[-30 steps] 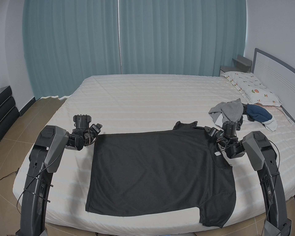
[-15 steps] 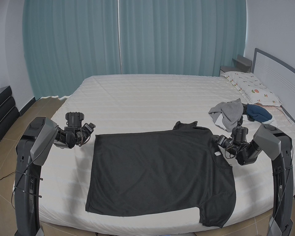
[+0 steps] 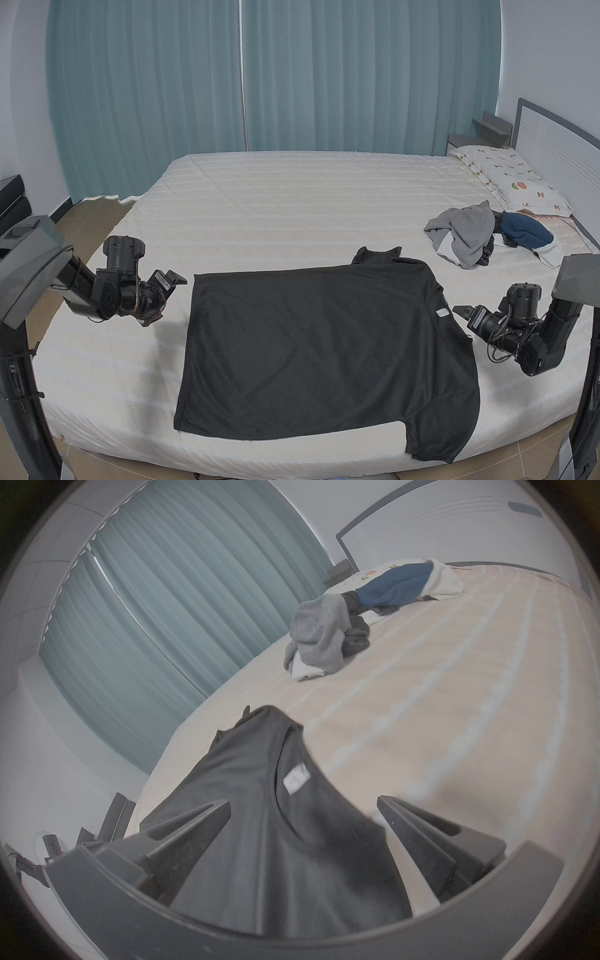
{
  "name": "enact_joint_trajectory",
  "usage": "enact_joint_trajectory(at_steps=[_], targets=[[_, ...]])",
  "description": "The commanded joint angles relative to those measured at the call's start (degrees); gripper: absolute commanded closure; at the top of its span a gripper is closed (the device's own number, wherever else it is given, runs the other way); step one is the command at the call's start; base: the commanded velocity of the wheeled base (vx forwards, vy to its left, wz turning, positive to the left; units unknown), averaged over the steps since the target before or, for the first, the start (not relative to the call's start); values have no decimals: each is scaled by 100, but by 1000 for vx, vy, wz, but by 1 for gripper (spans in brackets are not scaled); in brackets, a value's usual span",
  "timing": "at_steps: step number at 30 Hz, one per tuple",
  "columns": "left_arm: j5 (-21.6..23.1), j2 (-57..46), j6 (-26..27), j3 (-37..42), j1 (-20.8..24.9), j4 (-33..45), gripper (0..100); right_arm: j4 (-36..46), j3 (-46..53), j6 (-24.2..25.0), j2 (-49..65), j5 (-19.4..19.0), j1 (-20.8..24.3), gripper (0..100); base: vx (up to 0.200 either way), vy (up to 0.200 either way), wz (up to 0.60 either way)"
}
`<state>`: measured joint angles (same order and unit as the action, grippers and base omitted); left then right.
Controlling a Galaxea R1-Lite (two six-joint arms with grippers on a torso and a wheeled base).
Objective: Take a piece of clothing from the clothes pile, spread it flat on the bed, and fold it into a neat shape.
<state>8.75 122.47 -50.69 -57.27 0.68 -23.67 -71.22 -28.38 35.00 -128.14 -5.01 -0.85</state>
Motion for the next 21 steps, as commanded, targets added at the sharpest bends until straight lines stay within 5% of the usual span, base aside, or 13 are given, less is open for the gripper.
enact_joint_trajectory(at_steps=[1, 6, 13, 21], targets=[[733, -2060, -134, 2159, 55, -94, 0, -938, 2117, 112, 1098, -290, 147, 0, 0, 0, 0], [768, -2254, -134, 2844, 143, -489, 0, -1298, 2829, 148, 1045, -677, 437, 0, 0, 0, 0], [759, -2166, -108, 3240, 160, -990, 0, -1386, 2838, 763, 834, -729, 621, 0, 0, 0, 0], [742, -1788, -125, 3284, 160, -1210, 0, -1377, 2838, 903, 764, -721, 542, 0, -200, 0, 0]])
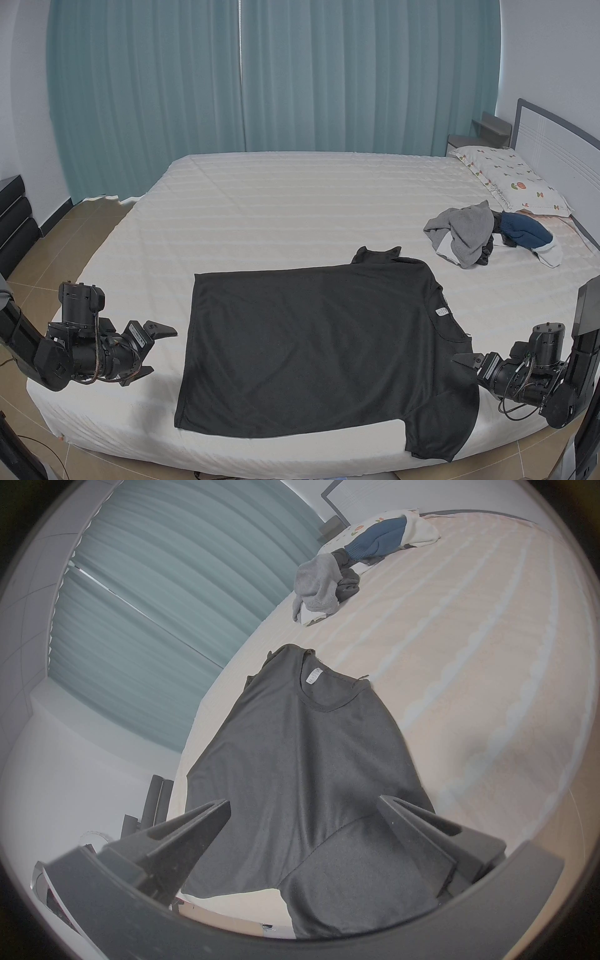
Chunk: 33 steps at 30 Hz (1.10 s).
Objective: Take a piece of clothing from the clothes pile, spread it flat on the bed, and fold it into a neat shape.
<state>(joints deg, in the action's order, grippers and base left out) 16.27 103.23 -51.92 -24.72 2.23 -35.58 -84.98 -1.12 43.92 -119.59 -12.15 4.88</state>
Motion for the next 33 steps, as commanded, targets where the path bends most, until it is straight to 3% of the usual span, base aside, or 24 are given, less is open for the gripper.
enact_joint_trajectory(at_steps=[1, 7, 16, 33], targets=[[-1, 136, -2, 29, 5, -28, 0, -1, 112, 11, -91, -6, -31, 0, -200, 0, 0], [-1, 145, 15, 38, 5, -28, 0, -1, 112, 11, -91, 3, -31, 0, -200, 0, 0], [34, 154, -20, 20, 5, -28, 0, -27, 112, 11, -91, -6, -22, 0, 0, 0, 0], [25, 136, -20, 46, 23, -19, 0, -309, 112, -77, -117, 11, 57, 0, 0, -200, 0]])
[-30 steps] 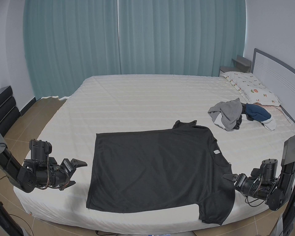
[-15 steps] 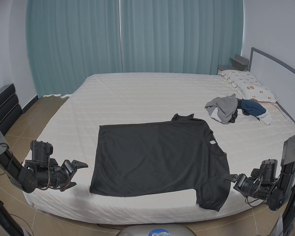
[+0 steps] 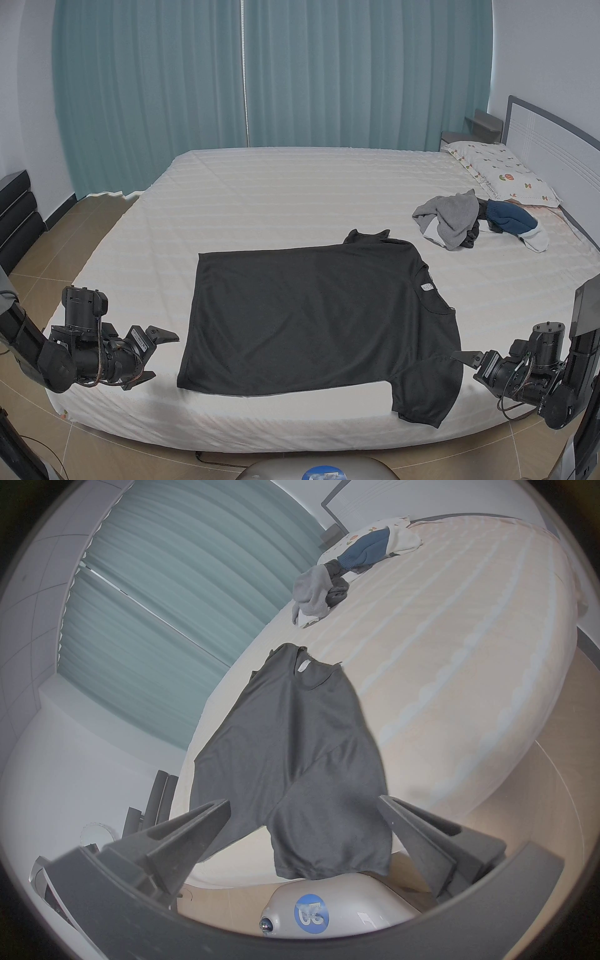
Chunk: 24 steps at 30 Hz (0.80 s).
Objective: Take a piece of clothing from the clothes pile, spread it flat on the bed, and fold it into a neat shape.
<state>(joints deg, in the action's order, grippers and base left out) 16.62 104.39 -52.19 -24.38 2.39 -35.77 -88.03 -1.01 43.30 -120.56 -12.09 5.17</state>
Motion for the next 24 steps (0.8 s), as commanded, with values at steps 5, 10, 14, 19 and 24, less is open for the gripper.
enact_joint_trajectory(at_steps=[5, 10, 14, 19, 24], targets=[[-44, -15, 16, 39, 16, -9, 0, 5, 84, -103, -37, -4, 28, 0, 0, -40, 0], [-53, -15, -2, 39, 16, 8, 0, 5, 57, -173, -178, 5, 169, 0, 0, 0, 0], [-71, -24, 24, 118, 7, 0, 0, -13, 48, -173, -327, 5, 265, 0, -200, 0, 0], [-88, -15, 77, 162, -10, 0, 0, -4, -75, -173, -415, 5, 362, 0, -200, 0, 0], [-211, 152, 86, 144, -19, -9, 0, 31, -259, -190, -468, -4, 380, 0, 0, 0, 0]])
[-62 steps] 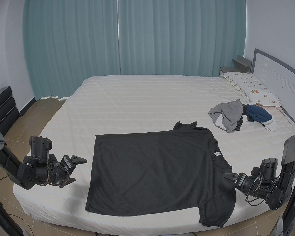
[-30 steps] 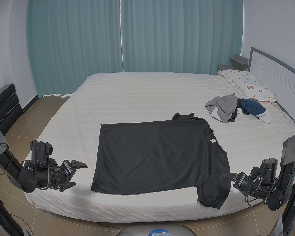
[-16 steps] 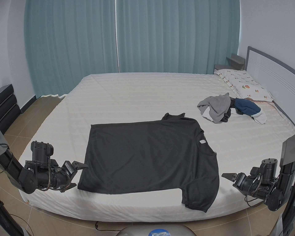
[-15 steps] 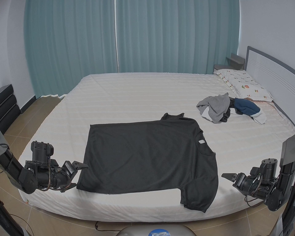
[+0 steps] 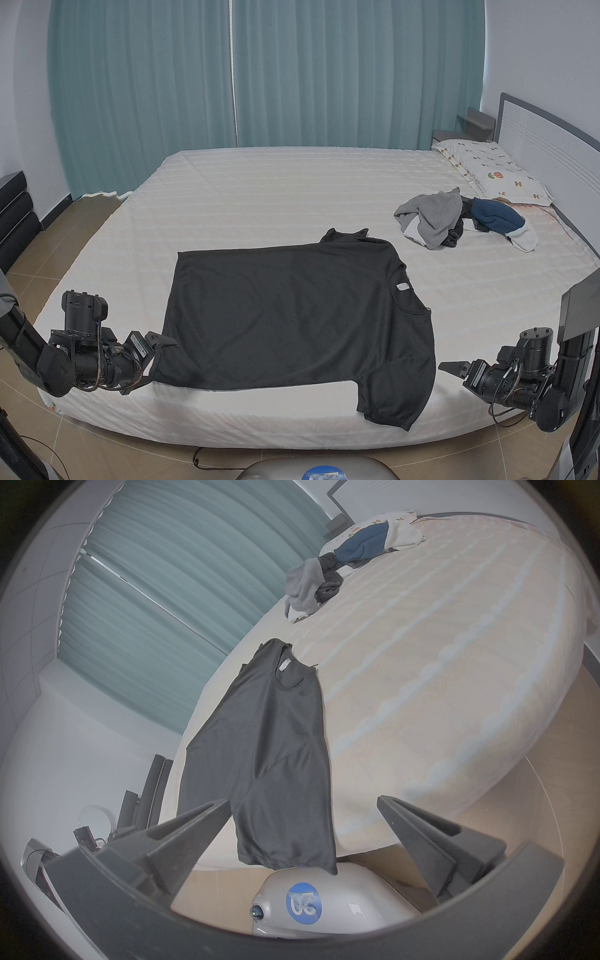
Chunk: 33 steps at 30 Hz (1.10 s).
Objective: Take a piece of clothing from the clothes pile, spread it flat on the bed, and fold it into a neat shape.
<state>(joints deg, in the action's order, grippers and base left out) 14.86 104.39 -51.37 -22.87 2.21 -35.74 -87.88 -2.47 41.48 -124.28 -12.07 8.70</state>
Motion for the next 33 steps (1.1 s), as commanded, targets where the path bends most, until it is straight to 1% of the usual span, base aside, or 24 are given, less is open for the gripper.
enact_joint_trajectory(at_steps=[1, 10, 15, 18, 22, 28, 32, 33], targets=[[-89, 231, 4, -33, -1, -3, 0, 26, -166, -9, -149, 3, 35, 0, 0, 0, 0], [-264, 969, 4, -446, -10, -12, 0, 8, -508, -9, -492, 20, 26, 0, 0, 0, 0], [-783, 1497, 189, -807, -27, -12, 0, 78, -754, -18, -544, 20, 26, 0, 0, 0, 0], [-950, 1699, 277, -956, -27, -12, 0, 78, -825, -79, -615, 20, 35, 0, 0, 0, 0], [-959, 1778, 259, -1088, -27, -12, 0, 78, -886, -132, -685, 29, 26, 0, 0, 0, 0], [-967, 2086, 277, -1519, -27, -3, 0, 69, -1036, -132, -790, 29, 8, 0, 0, 0, 0], [-959, 2112, 277, -1563, -62, -3, 0, 52, -1080, -132, -843, 29, -9, 0, 0, 0, 0], [-950, 2103, 268, -1554, -89, -3, 100, 43, -1080, -132, -861, 29, -18, 0, 0, 0, 0]])
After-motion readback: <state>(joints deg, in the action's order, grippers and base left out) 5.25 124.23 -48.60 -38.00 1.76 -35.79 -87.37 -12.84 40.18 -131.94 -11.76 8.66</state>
